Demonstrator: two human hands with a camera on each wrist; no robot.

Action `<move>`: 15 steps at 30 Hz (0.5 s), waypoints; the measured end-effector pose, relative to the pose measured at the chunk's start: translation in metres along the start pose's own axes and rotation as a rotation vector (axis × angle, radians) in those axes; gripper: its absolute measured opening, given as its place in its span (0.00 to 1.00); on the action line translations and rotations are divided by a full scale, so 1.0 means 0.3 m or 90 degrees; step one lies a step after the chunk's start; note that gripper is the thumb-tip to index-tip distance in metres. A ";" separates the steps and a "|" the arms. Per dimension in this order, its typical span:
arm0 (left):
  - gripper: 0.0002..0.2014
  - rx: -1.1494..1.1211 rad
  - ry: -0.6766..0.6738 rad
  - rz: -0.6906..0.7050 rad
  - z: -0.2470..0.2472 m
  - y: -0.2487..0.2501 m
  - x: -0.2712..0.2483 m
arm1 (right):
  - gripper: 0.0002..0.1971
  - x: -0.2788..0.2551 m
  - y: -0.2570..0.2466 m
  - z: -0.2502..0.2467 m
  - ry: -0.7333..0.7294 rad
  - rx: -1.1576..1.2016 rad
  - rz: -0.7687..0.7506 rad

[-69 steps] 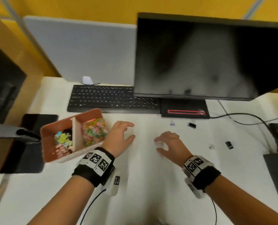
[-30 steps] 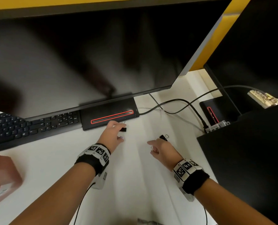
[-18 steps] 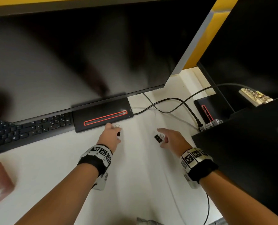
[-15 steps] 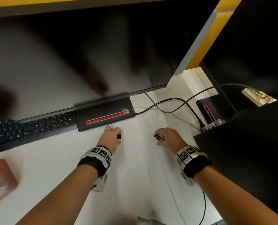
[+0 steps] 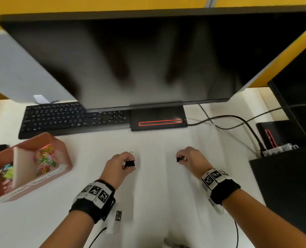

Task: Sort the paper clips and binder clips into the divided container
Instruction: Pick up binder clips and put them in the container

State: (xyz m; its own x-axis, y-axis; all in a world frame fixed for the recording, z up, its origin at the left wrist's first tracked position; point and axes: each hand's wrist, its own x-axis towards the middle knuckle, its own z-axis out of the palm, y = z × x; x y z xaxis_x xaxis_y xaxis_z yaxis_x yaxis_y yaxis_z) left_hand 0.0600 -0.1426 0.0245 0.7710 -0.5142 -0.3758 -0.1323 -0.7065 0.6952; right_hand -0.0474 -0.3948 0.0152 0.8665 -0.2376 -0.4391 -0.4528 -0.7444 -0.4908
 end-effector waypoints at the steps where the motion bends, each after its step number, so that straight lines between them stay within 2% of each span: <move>1: 0.14 -0.025 0.015 -0.007 -0.041 -0.027 -0.038 | 0.08 -0.002 -0.065 0.021 -0.008 0.010 -0.033; 6: 0.14 -0.117 0.127 -0.049 -0.306 -0.182 -0.242 | 0.09 0.016 -0.513 0.141 -0.041 0.085 -0.233; 10: 0.12 -0.114 0.257 -0.099 -0.570 -0.341 -0.368 | 0.10 0.061 -0.944 0.255 -0.075 0.115 -0.377; 13: 0.08 -0.131 0.354 -0.152 -0.727 -0.426 -0.400 | 0.12 0.100 -1.232 0.349 -0.079 0.137 -0.418; 14: 0.10 -0.167 0.366 -0.173 -0.767 -0.458 -0.391 | 0.12 0.116 -1.309 0.382 -0.070 0.142 -0.414; 15: 0.16 -0.220 0.355 -0.209 -0.802 -0.486 -0.381 | 0.13 0.128 -1.374 0.409 -0.072 0.136 -0.400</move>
State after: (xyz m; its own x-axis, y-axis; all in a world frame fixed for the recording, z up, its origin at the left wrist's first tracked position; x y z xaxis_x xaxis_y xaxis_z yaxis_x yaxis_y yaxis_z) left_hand 0.1412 0.1361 0.1135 0.9518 0.0867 -0.2943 0.2931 -0.5404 0.7887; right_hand 0.1466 -0.0205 0.1082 0.9568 0.2759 -0.0921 0.0881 -0.5767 -0.8122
